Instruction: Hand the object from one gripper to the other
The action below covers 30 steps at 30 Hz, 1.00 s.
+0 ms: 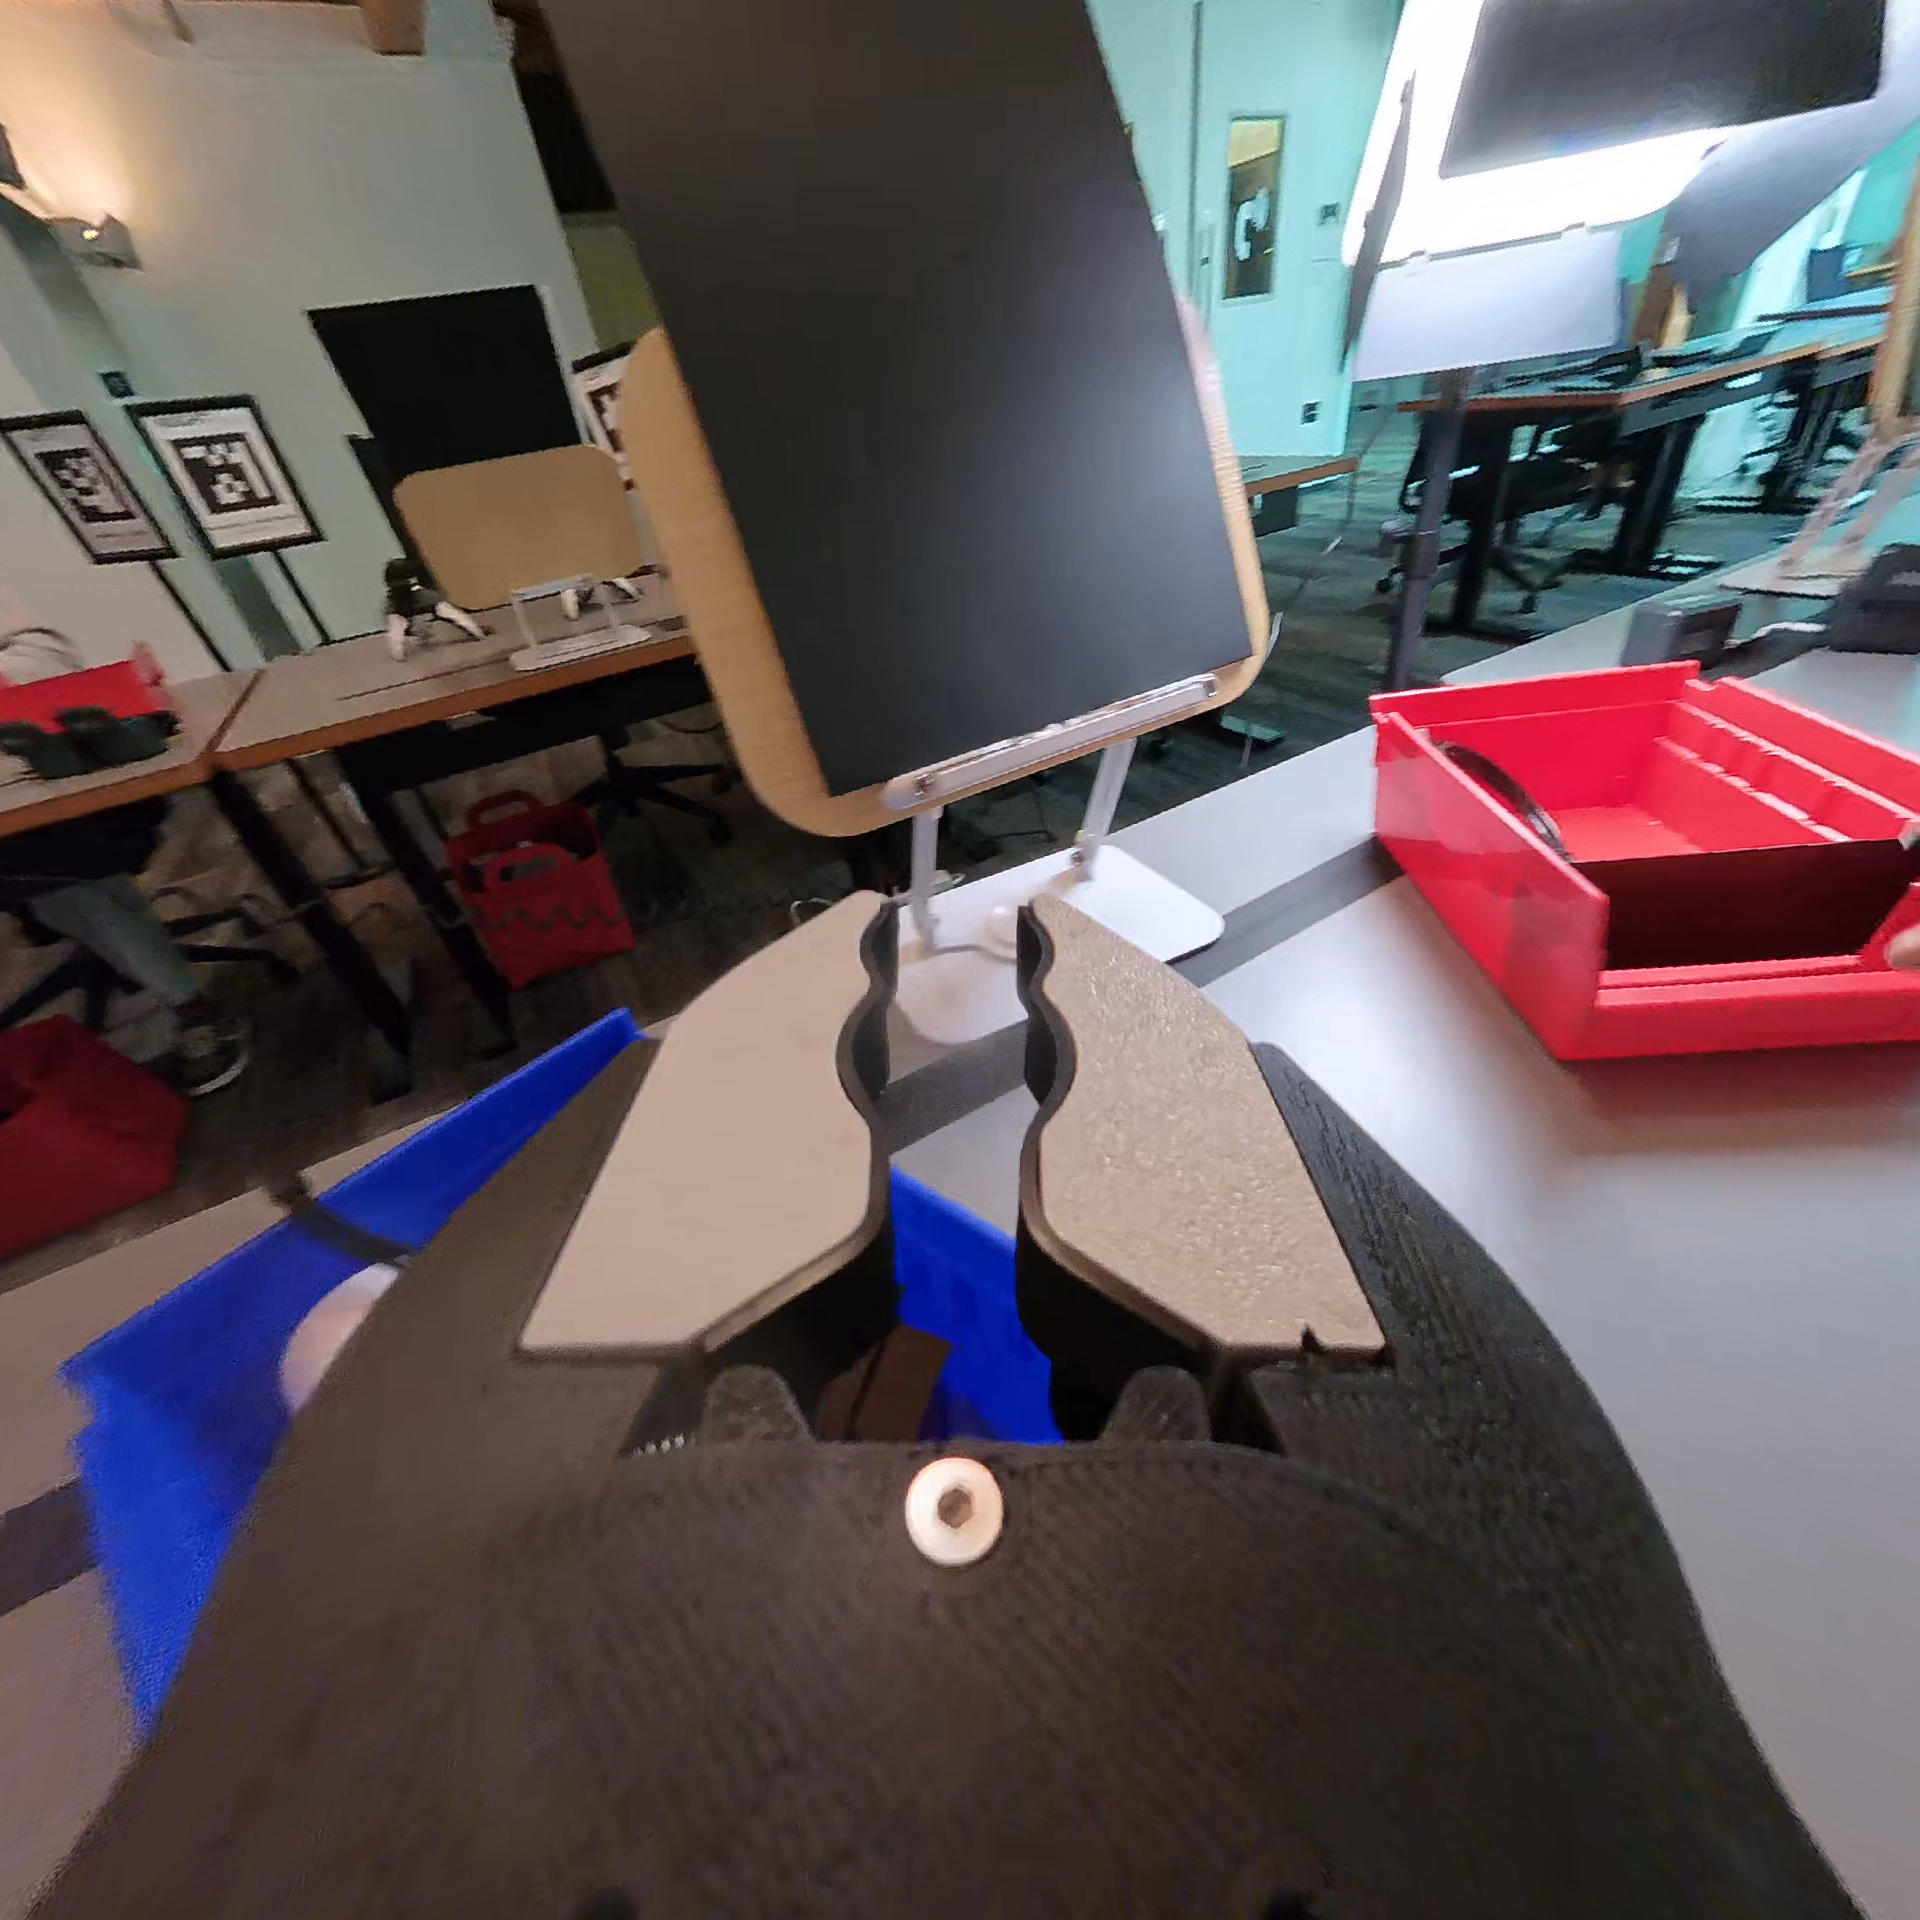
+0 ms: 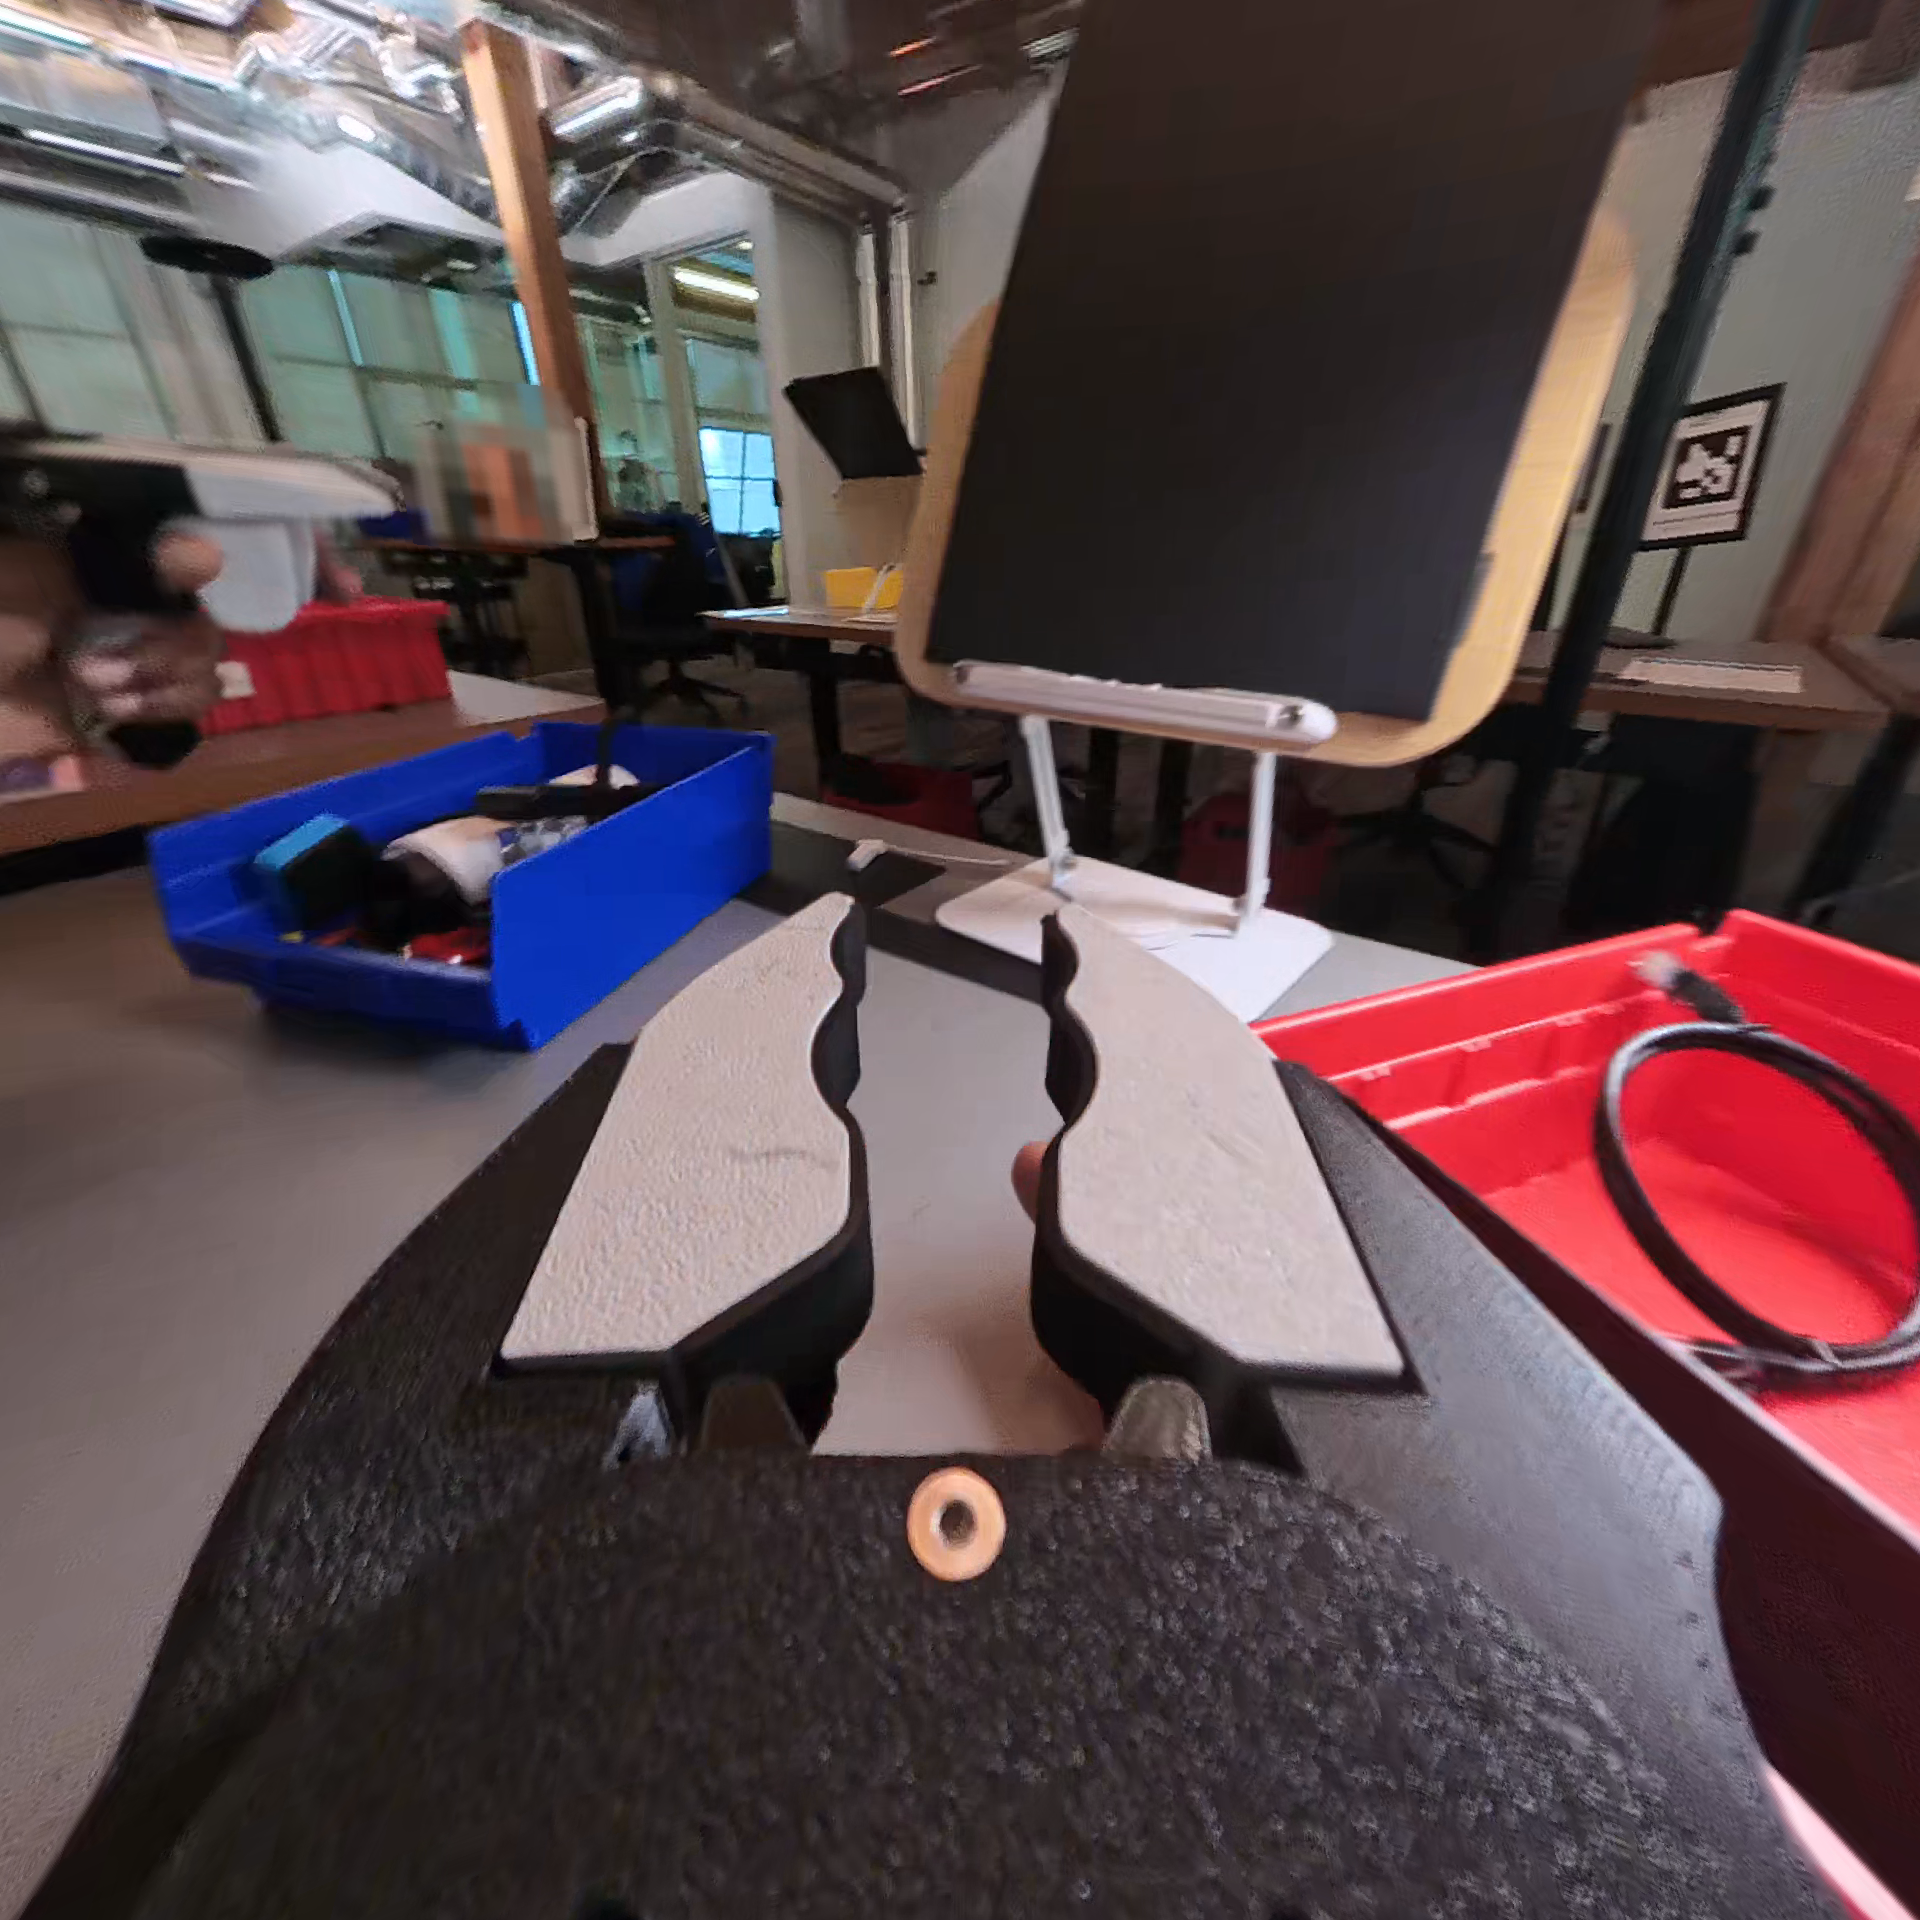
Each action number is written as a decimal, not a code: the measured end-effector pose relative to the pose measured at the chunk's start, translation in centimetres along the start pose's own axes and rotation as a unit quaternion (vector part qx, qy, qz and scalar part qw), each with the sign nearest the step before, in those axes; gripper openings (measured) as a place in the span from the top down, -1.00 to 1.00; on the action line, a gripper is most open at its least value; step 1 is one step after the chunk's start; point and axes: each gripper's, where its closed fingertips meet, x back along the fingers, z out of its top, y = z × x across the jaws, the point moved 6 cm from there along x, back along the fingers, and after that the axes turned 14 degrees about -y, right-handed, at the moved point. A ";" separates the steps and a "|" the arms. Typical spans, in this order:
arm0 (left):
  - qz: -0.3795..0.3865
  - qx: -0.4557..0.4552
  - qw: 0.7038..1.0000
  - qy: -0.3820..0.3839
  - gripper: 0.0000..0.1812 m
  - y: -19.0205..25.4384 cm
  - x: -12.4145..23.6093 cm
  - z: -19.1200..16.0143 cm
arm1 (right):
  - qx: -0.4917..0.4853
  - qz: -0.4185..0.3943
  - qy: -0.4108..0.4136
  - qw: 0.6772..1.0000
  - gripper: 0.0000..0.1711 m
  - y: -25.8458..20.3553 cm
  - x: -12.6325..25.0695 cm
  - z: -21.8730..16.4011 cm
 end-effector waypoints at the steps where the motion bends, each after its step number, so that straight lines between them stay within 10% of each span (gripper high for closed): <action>1: 0.009 0.002 1.000 -0.005 0.77 -0.7 0.3 -0.2 | 0.015 0.012 0.000 1.000 0.64 -1.2 -0.4 -1.1; 7: 0.021 -0.028 0.991 -0.127 0.76 -5.0 -0.3 -2.7 | 0.095 0.060 -0.042 0.993 0.71 -4.8 -2.1 -4.1; 17: 0.090 -0.010 0.877 -0.471 0.18 -9.7 -6.6 -11.1 | 0.078 0.097 -0.085 0.989 0.78 -5.6 -2.8 -6.2; 22: 0.033 0.159 0.848 -0.505 0.17 -10.6 -8.6 -11.9 | 0.069 0.100 -0.116 0.986 0.81 -5.7 -3.2 -7.1; 30: 0.047 0.133 0.834 -0.533 0.26 -10.9 -7.9 -12.4 | 0.139 0.090 -0.123 0.978 0.88 -6.6 -3.0 -7.4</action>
